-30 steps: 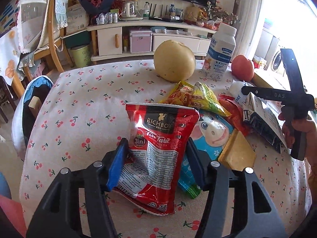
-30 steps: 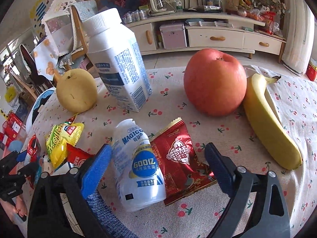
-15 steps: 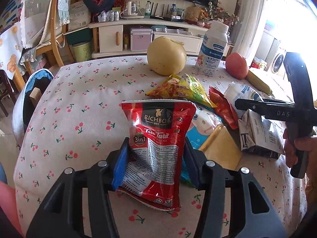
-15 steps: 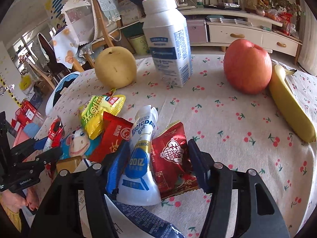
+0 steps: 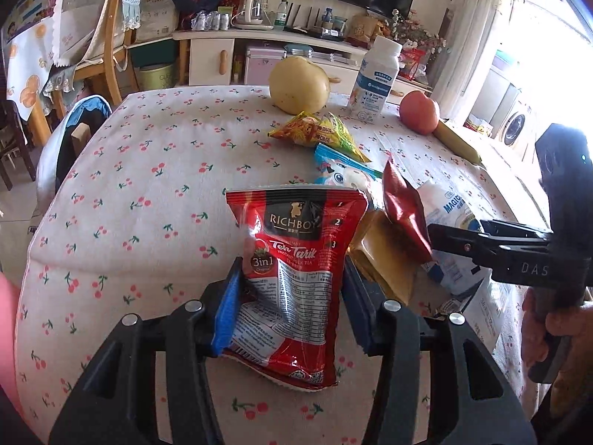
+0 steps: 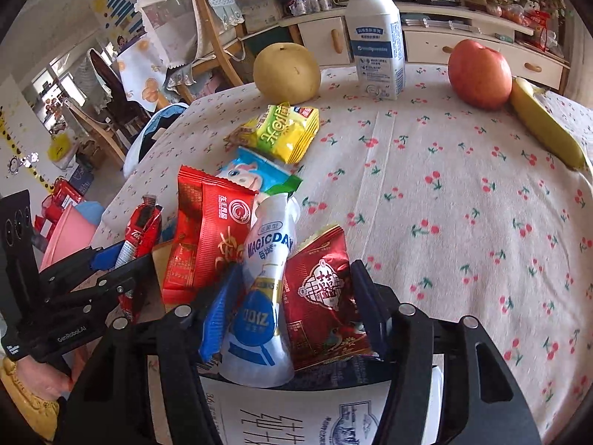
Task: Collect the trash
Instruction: 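Lift the Richbox bag with the left gripper while the right grasps a red snack packet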
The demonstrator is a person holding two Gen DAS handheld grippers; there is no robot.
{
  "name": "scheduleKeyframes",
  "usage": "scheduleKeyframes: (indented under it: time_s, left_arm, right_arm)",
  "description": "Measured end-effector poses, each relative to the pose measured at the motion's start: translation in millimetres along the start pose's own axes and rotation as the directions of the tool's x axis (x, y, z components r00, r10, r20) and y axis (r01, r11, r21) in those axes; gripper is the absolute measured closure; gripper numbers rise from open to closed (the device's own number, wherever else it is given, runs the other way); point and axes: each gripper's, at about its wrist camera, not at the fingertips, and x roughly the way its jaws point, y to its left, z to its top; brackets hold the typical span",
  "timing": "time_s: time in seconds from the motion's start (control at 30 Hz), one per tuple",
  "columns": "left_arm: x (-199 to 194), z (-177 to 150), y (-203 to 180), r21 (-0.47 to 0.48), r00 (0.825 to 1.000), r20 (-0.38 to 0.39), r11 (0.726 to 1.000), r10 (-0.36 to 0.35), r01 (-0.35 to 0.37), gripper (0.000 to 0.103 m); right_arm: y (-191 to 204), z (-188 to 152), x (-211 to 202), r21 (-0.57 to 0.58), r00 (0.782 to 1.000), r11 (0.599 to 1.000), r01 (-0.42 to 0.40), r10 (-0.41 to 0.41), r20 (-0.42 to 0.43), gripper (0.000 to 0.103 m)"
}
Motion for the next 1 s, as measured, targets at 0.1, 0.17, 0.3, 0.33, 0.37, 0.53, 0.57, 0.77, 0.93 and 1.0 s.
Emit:
scheduleKeyframes:
  time_s: [0.1, 0.17, 0.3, 0.33, 0.37, 0.53, 0.57, 0.77, 0.93, 1.0]
  left_arm:
    - [-9, -8, 4, -0.035, 1.0, -0.009, 0.999, -0.03, 0.03, 0.052]
    - [-15, -16, 4, -0.053, 0.999, -0.012, 0.997, -0.05, 0.049, 0.053]
    - [-28, -31, 4, -0.081, 0.998, -0.018, 0.995, -0.066, 0.064, 0.053]
    - [-31, -35, 5, -0.089, 0.997, -0.019, 0.994, -0.071, 0.069, 0.053]
    - [-34, -38, 6, -0.099, 0.997, -0.02, 0.992, -0.075, 0.073, 0.053]
    - [-48, -52, 17, -0.175, 0.993, -0.024, 0.979, -0.112, 0.106, 0.053]
    - [-49, -53, 20, -0.189, 0.993, -0.025, 0.976, -0.117, 0.111, 0.053]
    - [-59, -52, 35, -0.223, 0.994, -0.009, 0.969, -0.107, 0.103, 0.053]
    - [-68, -47, 43, -0.231, 0.995, 0.016, 0.968, -0.102, 0.103, 0.053]
    - [-72, -45, 48, -0.239, 0.995, 0.026, 0.965, -0.102, 0.105, 0.053]
  right_arm:
    - [14, -17, -8, -0.01, 1.0, 1.0, 0.006, -0.006, -0.011, 0.042]
    - [24, -29, -13, -0.011, 1.0, 1.0, -0.002, 0.002, -0.019, 0.042]
    - [40, -48, -22, -0.028, 0.999, 0.999, 0.041, -0.041, -0.018, 0.04]
    - [43, -52, -25, -0.027, 0.999, 0.999, 0.046, -0.046, -0.013, 0.04]
    - [46, -57, -29, -0.026, 0.999, 0.998, 0.053, -0.053, -0.007, 0.038]
    - [56, -75, -50, -0.042, 0.991, 0.991, 0.127, -0.124, 0.053, 0.021]
    - [58, -78, -54, -0.045, 0.989, 0.99, 0.137, -0.134, 0.065, 0.021]
    - [78, -84, -59, -0.105, 0.981, 0.979, 0.175, -0.164, 0.108, 0.021]
    - [86, -79, -48, -0.128, 0.978, 0.974, 0.187, -0.172, 0.114, 0.021]
    - [83, -73, -47, -0.093, 0.981, 0.982, 0.165, -0.154, 0.117, 0.021]
